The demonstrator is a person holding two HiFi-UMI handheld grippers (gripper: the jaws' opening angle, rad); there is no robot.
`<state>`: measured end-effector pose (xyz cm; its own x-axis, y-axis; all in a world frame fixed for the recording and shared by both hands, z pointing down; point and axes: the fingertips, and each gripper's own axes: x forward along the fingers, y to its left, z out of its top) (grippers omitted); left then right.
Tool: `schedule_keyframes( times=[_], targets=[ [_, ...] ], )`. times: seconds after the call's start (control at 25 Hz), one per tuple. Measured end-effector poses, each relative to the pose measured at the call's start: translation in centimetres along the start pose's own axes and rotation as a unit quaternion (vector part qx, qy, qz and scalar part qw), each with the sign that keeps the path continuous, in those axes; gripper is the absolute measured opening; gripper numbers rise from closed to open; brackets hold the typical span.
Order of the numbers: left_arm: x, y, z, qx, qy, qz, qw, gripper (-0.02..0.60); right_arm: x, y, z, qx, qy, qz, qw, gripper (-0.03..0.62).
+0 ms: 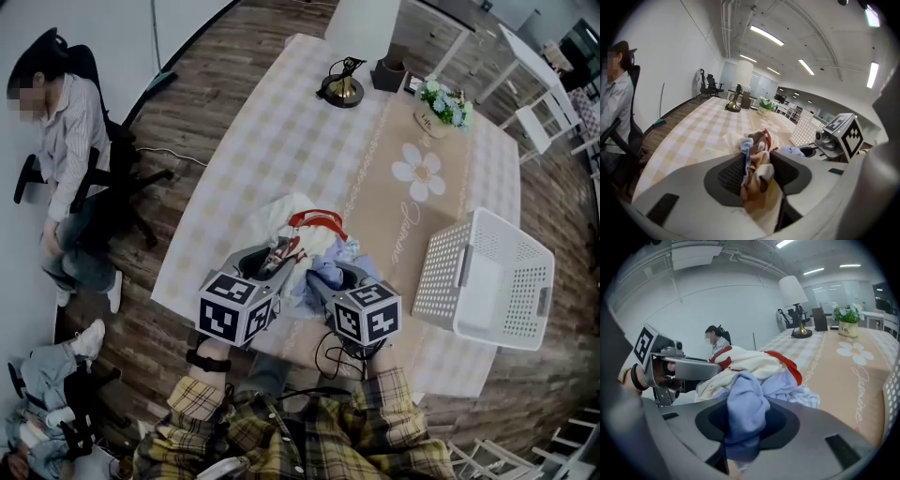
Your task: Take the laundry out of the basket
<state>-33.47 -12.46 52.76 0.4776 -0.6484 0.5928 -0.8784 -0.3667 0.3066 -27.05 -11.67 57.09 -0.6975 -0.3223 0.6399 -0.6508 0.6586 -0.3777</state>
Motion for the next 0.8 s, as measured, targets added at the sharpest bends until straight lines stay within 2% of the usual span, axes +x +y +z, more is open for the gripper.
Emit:
schedule_keyframes(
  times=[0.16,0.28,0.48,0.6,0.68,0.8],
  targets=[
    [-1.6,-0.5,1.5,0.010,-0.007,-0.014,0.9998,0.295,-1.8,0.4,1.5,0.008,-0.027,0.007,1.000,0.207],
    [-3.0,-1.0,3.3,0.021,-0.027,-0.021,0.9992,0.304,-3.9,0.4,3.5,0.005,-0.060,-0.004,0.998,0.247],
    [-6.2,-3.8,7.9,0.042,-0.089,-0.050,0.9939,0.304,-8.6,1.8,7.5,0.006,-0.132,0.010,0.991,0.252],
    [-7.9,-7.4,11.8,0.060,-0.139,-0.090,0.9843,0.299,-12.3,3.0,10.3,0.008,-0.188,0.029,0.982,0.250],
    [-9.1,-10.5,14.1,0.072,-0.172,-0.121,0.9750,0.265,-14.9,3.7,11.8,-0.001,-0.214,0.035,0.976,0.242],
    [-10.7,-15.3,17.0,0.088,-0.209,-0.165,0.9600,0.268,-19.2,4.6,13.9,-0.018,-0.250,0.042,0.967,0.208]
  ],
)
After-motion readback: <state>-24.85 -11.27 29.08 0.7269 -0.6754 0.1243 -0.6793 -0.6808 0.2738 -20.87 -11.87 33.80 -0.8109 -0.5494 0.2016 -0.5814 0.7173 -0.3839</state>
